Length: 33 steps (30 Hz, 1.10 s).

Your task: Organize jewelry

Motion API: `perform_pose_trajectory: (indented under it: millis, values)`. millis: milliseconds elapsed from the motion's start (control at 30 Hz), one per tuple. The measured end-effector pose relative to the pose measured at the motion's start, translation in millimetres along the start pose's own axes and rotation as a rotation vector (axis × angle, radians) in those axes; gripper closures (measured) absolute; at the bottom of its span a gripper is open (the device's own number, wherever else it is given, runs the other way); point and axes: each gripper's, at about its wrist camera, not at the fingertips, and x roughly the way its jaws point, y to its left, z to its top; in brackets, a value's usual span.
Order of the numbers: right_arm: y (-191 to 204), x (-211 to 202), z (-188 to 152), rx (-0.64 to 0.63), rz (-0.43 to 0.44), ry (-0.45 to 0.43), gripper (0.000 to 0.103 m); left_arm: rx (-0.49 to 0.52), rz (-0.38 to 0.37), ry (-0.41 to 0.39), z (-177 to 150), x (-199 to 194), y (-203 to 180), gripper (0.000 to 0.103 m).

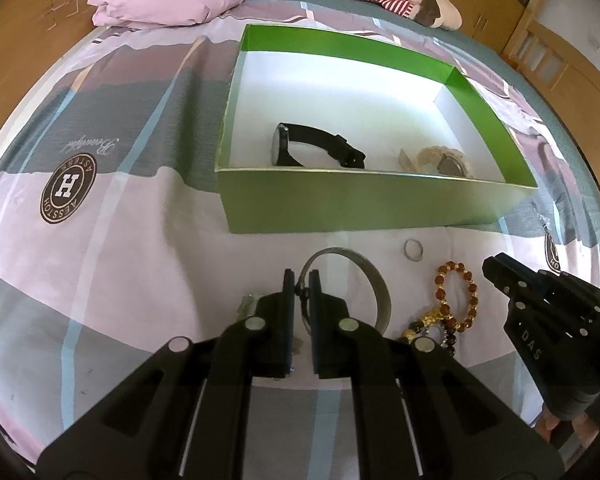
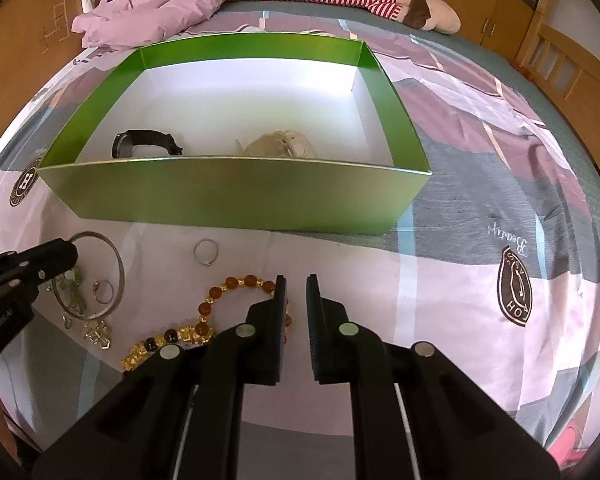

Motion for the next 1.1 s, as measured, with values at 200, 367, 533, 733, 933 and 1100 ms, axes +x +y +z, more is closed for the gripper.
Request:
perform_pose_trajectory:
  millis: [200, 367, 533, 733, 933, 1100]
  values:
    - [4, 7, -1, -0.012, 0.016, 0.037, 0.092, 0.008, 0.002, 0.006, -1, 1, -1, 0.097]
    - [11, 15, -5, -0.040, 0.017, 0.075, 0.081, 0.008, 0.008, 0.012, -2, 3, 0, 0.097]
    - [21, 14, -7, -0.084, 0.009, 0.060, 0.051, 0.011, 0.011, 0.014, -2, 3, 0, 0.097]
    - [27, 19, -11, -0.126, -0.013, 0.069, 0.086, 0.007, 0.012, 0.013, -2, 3, 0, 0.097]
    - [17, 9, -5, -0.083, 0.008, 0.035, 0.096, -0.005, 0.000, 0.008, 0, 0, 4, 0.097]
    - [8, -5, 2, -0.056, 0.026, 0.001, 0.096, -0.030, -0.001, 0.005, 3, -2, 13, 0.097]
